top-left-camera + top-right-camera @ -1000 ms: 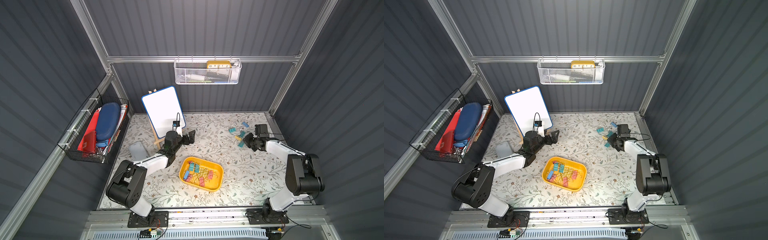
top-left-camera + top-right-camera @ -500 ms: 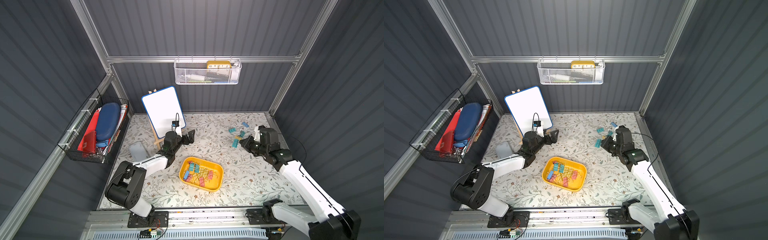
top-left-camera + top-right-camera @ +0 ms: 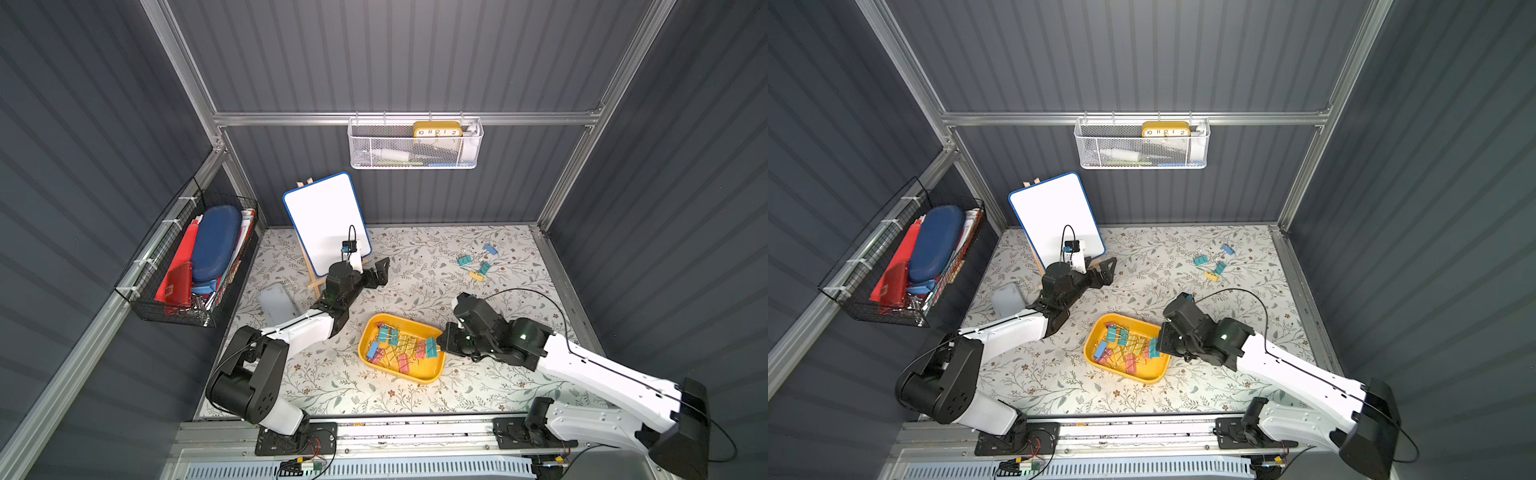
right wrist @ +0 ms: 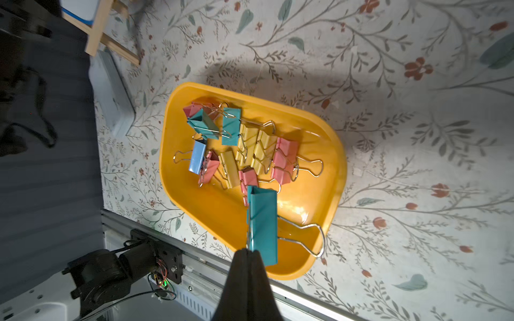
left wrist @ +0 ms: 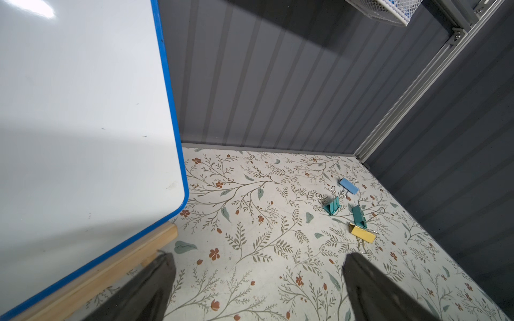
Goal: Put the binder clips in the storage box
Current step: Place the binder clip in the storage box.
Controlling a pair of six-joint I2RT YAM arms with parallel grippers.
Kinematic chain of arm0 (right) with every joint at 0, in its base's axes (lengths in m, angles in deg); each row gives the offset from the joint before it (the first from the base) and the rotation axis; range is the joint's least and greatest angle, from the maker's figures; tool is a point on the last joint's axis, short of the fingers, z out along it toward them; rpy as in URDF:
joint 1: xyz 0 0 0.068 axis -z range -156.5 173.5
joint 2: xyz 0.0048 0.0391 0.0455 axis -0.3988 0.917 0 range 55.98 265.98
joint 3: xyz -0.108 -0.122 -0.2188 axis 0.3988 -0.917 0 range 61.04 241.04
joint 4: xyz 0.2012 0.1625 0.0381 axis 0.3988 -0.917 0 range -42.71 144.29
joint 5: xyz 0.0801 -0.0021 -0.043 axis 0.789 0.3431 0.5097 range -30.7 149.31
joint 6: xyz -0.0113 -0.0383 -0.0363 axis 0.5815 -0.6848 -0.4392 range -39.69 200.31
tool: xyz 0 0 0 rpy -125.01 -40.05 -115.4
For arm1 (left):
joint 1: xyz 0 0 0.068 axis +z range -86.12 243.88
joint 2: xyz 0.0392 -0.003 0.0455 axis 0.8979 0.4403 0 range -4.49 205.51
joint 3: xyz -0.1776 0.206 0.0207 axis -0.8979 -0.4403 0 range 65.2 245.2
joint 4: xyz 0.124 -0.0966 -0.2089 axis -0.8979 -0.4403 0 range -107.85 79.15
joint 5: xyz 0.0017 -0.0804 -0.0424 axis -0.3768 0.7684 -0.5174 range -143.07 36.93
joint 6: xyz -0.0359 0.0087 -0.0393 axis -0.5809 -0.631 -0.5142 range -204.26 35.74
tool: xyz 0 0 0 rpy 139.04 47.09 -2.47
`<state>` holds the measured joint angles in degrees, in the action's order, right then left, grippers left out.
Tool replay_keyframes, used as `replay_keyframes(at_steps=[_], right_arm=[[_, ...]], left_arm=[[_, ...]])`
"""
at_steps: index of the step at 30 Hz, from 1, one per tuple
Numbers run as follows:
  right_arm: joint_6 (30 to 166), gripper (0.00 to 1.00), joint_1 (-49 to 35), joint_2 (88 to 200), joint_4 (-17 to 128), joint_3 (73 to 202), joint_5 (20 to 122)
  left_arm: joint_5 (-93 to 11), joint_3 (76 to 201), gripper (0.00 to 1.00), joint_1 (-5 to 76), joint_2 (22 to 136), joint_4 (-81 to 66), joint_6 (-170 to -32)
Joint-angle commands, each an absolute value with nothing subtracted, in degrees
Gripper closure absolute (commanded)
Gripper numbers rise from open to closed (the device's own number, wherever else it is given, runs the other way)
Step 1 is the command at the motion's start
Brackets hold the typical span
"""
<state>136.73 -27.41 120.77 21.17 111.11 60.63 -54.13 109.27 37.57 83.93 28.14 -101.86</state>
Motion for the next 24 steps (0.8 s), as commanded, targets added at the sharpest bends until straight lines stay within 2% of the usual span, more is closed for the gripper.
replay_keyframes(at_steps=[1,6,24], right_arm=[[140.5,1.0,-28.4,124.7,27.5,107.7,61.3],[141.6,1.0,-30.7,130.5,31.0,107.2,62.8],[144.6,1.0,-35.8,136.3,35.6,104.8,60.1]], left_arm=[[-53.2,108.9,0.01,37.5,83.2,28.7,-102.3],[-53.1,109.2,0.01,37.5,83.3,28.6,-102.2],[-52.9,109.8,0.01,37.5,84.2,27.9,-102.5]])
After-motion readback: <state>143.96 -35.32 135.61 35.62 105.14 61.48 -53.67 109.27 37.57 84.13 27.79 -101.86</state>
